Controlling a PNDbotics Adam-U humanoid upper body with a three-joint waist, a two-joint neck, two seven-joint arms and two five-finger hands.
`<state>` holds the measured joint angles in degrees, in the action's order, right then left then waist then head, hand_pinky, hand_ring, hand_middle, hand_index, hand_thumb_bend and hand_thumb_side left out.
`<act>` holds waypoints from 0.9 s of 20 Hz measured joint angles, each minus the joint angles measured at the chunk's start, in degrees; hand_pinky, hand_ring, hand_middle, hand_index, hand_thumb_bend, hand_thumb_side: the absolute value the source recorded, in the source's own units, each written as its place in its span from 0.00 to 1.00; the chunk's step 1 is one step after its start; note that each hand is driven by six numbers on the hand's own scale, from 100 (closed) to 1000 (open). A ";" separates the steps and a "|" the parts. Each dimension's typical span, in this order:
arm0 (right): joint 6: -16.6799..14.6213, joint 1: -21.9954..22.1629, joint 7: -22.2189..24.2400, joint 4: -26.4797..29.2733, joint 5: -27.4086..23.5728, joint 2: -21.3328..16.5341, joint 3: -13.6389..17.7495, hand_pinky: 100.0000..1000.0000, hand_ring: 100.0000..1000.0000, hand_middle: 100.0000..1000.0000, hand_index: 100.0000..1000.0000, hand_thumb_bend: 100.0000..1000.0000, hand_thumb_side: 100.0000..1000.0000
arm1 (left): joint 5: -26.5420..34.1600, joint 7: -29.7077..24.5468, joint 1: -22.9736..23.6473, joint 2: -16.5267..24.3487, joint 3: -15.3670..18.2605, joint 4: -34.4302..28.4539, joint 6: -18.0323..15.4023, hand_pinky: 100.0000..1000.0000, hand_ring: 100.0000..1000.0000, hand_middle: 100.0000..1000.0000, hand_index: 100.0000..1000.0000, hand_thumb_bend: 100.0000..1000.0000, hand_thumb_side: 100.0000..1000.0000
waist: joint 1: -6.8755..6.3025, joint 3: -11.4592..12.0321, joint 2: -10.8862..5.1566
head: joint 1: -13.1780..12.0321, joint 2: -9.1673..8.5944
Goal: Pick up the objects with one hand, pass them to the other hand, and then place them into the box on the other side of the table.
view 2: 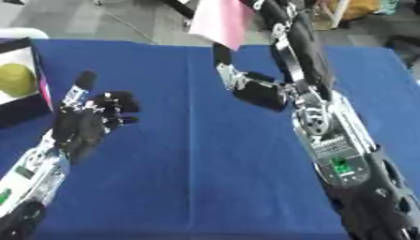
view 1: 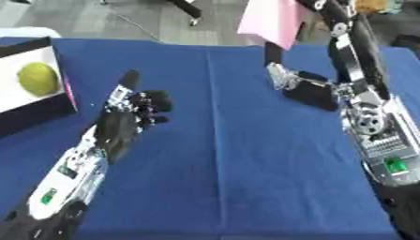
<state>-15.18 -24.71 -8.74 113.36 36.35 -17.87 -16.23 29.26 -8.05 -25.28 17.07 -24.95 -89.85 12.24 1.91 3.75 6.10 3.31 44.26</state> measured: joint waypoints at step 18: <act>-7.43 -2.00 7.90 0.02 -8.92 1.59 -8.04 0.72 0.73 0.53 0.87 0.00 0.03 | 14.71 -23.65 -3.68 0.43 -8.28 -2.12 1.90 0.89 0.84 0.69 0.79 0.84 0.70 | 0.90 0.29 0.33 | 1.78 0.00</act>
<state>-22.62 -26.71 -0.84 113.37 27.43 -16.29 -24.27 43.97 -31.70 -28.96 17.51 -33.24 -91.97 14.14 2.81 4.04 6.43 5.09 44.26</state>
